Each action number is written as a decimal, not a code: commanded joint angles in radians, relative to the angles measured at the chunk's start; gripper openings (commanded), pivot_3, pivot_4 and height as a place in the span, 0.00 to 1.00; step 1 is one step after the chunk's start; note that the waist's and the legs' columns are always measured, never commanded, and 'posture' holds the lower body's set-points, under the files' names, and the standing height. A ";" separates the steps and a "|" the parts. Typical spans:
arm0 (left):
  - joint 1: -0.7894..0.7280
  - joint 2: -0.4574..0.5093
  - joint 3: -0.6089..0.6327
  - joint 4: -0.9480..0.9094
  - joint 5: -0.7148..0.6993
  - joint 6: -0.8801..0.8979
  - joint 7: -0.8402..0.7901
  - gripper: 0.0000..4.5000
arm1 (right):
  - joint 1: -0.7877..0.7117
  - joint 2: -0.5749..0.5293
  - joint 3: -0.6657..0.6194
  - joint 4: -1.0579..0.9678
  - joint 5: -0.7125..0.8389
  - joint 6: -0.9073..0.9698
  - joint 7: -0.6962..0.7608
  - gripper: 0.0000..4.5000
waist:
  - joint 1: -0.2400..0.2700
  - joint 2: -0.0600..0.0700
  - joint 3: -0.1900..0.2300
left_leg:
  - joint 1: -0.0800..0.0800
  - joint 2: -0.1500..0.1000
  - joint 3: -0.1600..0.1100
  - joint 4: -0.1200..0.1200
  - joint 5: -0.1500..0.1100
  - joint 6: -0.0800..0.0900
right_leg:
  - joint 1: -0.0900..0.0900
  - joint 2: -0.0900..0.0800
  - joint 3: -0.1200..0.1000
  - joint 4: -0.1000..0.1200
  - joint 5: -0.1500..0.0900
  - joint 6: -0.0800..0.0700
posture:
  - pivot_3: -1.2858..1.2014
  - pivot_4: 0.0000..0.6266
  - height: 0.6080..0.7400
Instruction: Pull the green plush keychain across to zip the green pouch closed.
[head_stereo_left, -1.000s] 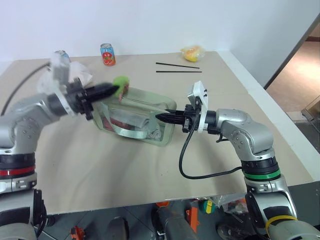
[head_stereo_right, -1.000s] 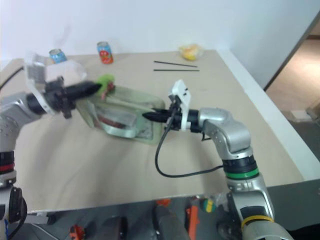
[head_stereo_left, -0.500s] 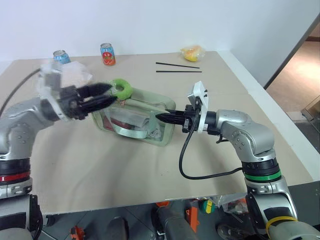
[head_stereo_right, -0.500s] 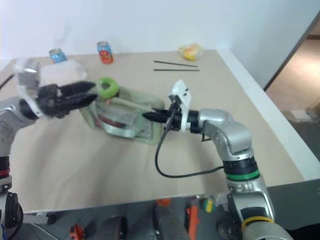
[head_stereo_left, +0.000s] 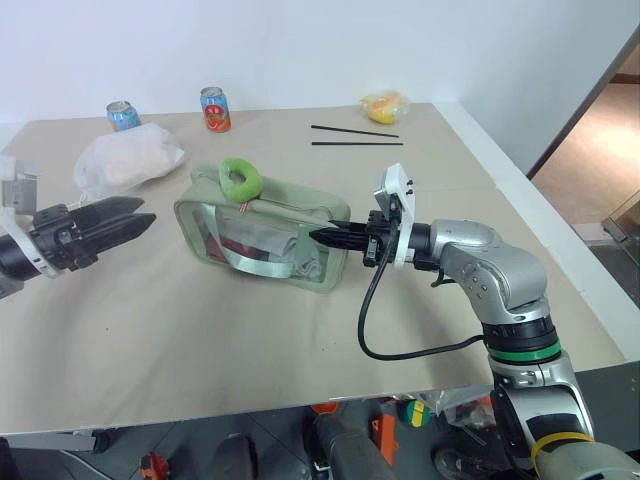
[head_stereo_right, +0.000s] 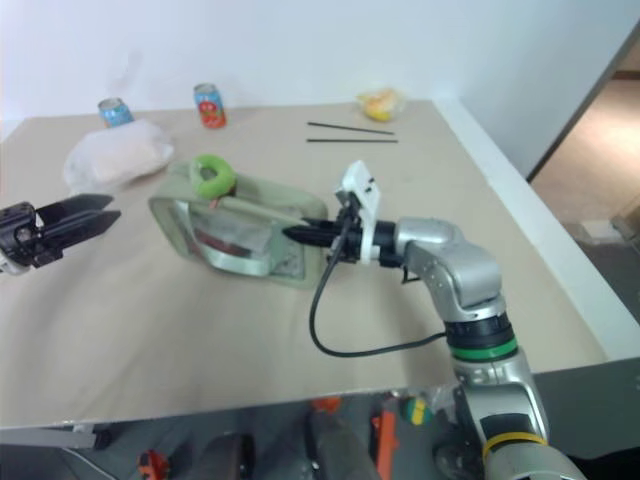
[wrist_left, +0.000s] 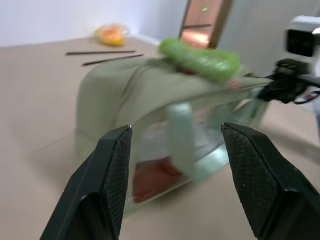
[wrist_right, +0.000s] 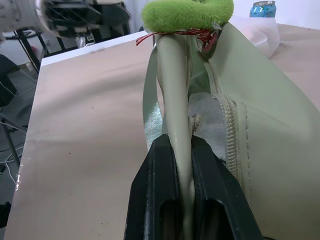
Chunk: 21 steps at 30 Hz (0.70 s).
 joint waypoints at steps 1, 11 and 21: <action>-0.044 -0.023 -0.035 0.037 0.032 -0.029 0.005 0.65 | -0.023 0.008 0.003 -0.026 0.017 -0.008 0.003 0.00 | -0.001 0.000 0.000 | 0.000 0.000 0.000 0.000 0.000 0.000 | 0.000 0.000 0.000 0.000 0.000 0.000 | 0.52 0.24 1.00; -0.168 -0.081 -0.165 0.190 0.146 -0.089 -0.023 0.65 | 0.001 -0.013 -0.019 -0.087 0.038 0.026 -0.022 0.00 | 0.001 0.000 0.000 | 0.001 0.000 0.000 -0.005 0.000 0.000 | 0.000 0.000 0.001 -0.001 -0.001 -0.001 | 0.52 0.24 1.00; -0.192 -0.130 -0.188 0.195 0.137 -0.074 -0.079 0.53 | 0.032 -0.036 -0.028 -0.135 0.059 0.056 -0.055 0.00 | 0.002 -0.001 0.000 | 0.000 -0.001 0.001 -0.010 0.000 0.000 | 0.000 -0.001 0.001 -0.005 -0.001 -0.002 | 0.52 0.24 1.00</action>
